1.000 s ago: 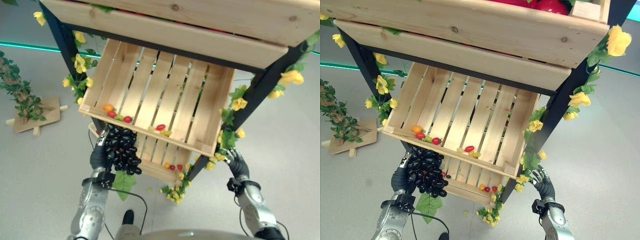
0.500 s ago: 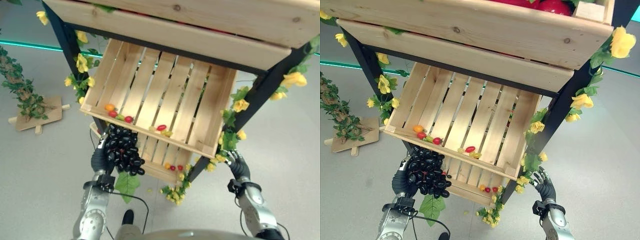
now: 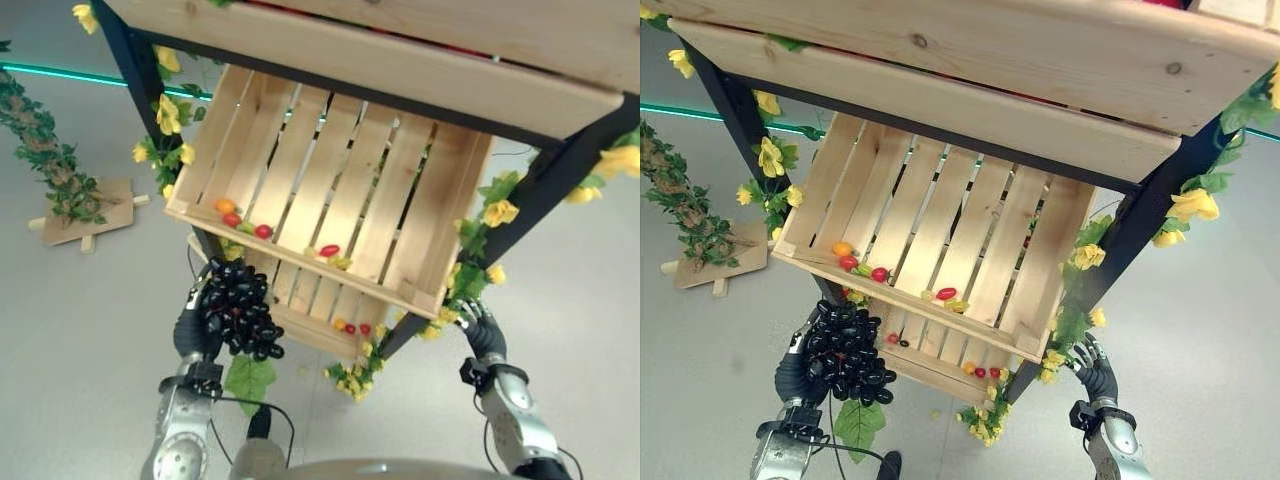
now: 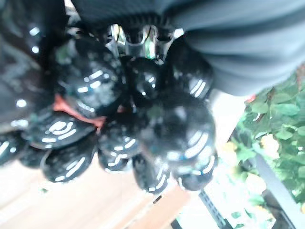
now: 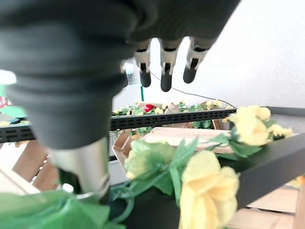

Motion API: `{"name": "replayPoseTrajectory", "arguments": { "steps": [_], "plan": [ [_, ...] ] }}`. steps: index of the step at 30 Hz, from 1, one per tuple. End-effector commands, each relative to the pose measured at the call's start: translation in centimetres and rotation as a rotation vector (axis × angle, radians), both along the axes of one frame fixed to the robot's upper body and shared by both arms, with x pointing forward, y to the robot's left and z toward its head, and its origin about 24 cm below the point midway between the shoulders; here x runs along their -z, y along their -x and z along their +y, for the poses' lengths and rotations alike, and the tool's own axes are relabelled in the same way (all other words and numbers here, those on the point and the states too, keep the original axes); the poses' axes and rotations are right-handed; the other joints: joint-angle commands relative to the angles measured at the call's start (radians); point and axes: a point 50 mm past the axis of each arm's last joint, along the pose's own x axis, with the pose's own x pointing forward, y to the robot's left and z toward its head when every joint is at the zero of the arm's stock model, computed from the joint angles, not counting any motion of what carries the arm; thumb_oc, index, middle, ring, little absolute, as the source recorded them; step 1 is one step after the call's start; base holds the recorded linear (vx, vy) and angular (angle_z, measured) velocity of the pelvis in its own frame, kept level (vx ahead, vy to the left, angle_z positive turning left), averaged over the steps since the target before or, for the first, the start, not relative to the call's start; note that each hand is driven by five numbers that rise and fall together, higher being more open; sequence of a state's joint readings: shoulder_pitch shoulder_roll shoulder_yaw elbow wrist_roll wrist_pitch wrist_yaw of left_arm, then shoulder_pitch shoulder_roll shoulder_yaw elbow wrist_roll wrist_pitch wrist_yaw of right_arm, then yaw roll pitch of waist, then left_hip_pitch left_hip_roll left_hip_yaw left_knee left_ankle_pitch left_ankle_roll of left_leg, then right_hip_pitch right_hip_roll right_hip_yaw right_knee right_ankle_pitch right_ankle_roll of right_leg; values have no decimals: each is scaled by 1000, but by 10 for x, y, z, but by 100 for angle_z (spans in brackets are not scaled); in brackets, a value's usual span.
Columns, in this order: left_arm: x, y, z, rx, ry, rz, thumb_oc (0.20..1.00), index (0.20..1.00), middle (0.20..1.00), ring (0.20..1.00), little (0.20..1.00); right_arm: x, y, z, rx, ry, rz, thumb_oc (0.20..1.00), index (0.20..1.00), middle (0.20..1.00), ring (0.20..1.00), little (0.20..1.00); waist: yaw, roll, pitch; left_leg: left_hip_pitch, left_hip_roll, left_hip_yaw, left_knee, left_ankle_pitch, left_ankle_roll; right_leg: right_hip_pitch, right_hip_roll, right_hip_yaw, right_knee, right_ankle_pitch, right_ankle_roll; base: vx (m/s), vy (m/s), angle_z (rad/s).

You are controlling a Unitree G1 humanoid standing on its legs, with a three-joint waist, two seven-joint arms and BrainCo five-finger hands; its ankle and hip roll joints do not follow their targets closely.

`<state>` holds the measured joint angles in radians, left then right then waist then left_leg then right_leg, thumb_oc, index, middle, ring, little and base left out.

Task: Pick up the fruits from the basket on one side to the basket on the other side

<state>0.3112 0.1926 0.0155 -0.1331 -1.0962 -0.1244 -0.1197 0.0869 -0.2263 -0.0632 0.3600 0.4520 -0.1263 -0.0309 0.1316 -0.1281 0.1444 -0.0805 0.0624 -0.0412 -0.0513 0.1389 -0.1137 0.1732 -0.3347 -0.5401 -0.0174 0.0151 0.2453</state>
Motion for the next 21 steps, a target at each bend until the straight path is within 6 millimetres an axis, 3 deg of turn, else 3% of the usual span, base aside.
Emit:
{"name": "replayPoseTrajectory", "arguments": {
  "steps": [1,13,19,21],
  "plan": [
    [-28,-5,-4,19,46,-180,200,200,200,200,200,-29,-18,-12,24,57,-154,1000,1000,1000,1000,1000,30,29,-21,98,-76,-3,21,-148,107,-143,29,-18,90,142,-51,0,0,0],
    [-23,2,-3,47,70,-169,200,200,200,200,200,-35,-19,-20,54,70,-183,1000,1000,1000,1000,1000,44,31,-16,92,-78,-27,27,-146,103,-133,29,-35,94,134,-53,-6,-9,7],
    [-36,7,-1,82,35,-227,200,200,200,200,200,-37,-18,-27,72,85,-189,1000,1000,1000,1000,1000,55,33,-12,92,-76,-40,28,-145,101,-129,28,-44,99,131,-53,-7,-12,8],
    [-48,7,-1,96,19,-285,200,200,200,200,200,-36,-18,-29,78,89,-187,1000,1000,1000,1000,1000,61,34,-14,91,-74,-45,27,-143,98,-124,31,-49,98,128,-54,-3,-16,7]
  ]
}}
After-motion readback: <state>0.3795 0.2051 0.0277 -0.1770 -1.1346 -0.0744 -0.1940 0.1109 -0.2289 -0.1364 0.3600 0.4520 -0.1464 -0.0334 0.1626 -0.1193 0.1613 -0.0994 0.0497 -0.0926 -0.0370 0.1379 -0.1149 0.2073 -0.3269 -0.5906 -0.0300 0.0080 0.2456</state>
